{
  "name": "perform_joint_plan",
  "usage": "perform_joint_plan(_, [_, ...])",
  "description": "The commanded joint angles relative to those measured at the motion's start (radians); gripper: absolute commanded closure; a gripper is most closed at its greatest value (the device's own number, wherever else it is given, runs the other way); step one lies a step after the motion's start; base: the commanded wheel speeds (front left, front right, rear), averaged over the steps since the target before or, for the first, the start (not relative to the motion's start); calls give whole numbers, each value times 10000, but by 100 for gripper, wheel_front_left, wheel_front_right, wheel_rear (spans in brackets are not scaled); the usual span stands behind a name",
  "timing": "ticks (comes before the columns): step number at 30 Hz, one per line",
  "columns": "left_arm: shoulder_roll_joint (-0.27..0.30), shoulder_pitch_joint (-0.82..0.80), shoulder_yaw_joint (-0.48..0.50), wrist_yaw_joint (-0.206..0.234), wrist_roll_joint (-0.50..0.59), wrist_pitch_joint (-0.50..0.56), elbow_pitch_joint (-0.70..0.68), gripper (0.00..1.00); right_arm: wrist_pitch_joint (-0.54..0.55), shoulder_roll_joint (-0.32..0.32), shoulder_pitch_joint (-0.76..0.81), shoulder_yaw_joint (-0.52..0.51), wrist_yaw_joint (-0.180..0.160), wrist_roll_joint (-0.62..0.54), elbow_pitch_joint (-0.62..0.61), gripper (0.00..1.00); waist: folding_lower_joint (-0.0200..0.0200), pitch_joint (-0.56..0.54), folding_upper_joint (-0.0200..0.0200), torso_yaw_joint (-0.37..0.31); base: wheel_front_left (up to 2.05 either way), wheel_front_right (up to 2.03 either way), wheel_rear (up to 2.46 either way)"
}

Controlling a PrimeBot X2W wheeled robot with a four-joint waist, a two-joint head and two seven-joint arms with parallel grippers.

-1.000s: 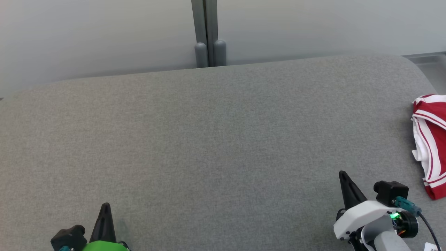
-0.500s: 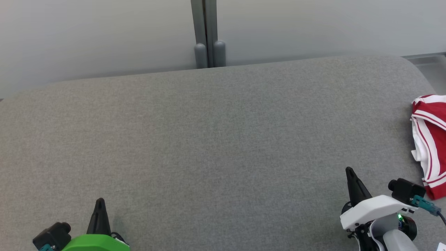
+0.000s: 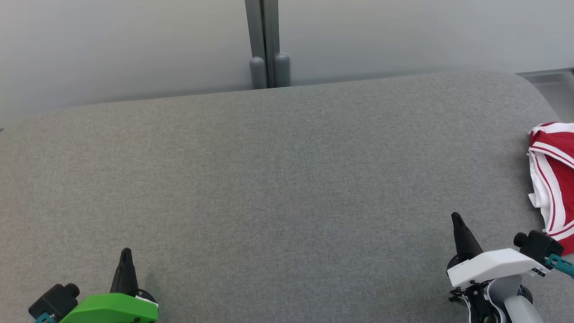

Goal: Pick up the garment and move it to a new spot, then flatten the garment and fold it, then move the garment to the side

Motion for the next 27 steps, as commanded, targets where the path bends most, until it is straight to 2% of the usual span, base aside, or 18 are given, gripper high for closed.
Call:
perform_joint_plan(1, [64,-292,63,-36,-334,70,-168,100,81,-63,-31,-52,-4,373,-210,100,0,-3,0,-1,0,0,0])
perform_joint_plan(27, [87,-602,251,-98,-3526,912,-457,100,913,-96,143,-329,-6,3602,-811,100,0,-69,0,-27,0,0,0])
